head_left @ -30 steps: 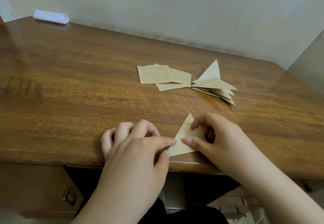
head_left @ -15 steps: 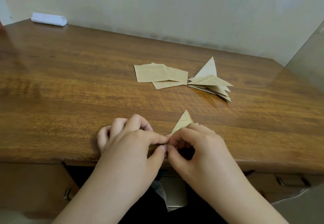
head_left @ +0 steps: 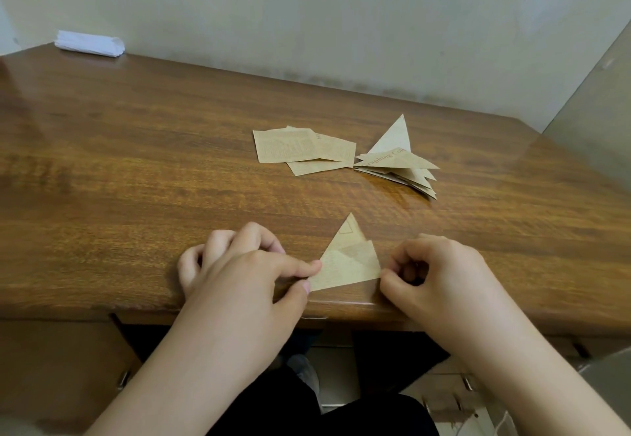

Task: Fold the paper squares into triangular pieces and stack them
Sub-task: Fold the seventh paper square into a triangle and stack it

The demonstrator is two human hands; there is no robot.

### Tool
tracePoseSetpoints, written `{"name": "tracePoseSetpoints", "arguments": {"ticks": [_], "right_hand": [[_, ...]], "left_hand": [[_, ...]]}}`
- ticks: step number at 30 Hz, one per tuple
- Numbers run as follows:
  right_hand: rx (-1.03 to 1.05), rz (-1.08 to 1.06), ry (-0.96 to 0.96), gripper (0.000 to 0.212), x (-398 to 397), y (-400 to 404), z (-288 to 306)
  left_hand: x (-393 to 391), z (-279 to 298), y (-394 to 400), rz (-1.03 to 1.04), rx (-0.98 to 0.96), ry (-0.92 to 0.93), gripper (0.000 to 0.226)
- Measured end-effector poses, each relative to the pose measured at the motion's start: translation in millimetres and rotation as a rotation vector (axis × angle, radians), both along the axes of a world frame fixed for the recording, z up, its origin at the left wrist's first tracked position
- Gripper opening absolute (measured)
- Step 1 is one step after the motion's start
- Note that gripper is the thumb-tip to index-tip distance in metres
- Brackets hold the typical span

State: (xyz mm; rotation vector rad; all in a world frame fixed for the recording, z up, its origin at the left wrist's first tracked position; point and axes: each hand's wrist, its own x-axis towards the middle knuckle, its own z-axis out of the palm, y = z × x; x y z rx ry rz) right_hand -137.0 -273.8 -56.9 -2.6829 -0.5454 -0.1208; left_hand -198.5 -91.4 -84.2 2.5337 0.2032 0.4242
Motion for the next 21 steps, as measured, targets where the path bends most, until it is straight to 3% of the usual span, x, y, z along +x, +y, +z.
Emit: {"name": "tracePoseSetpoints", "arguments": {"ticks": [4,9,14,21], "right_hand": [[0.030,0.089,-0.238,0.005,-4.7,0.7,-8.8],[0.093,0.385,-0.182,0.041,-20.8,18.1,-33.8],[-0.015,0.348,-0.174,0.048,-10.0,5.3,-43.5],[-0.160,0.331,-0.285,0.057,-6.6,-8.3,-47.4]], "left_hand": [[0.7,-4.6,-0.5,-0.011,0.062,-0.022,0.021],[-2.6,-12.5,2.2,-0.023,0.171,-0.005,0.032],[-7.1,-16.4,5.2,-0.102,0.215,-0.112,0.035],[-4.7,-29.7,13.7,-0.295,0.573,-0.367,0.040]]}}
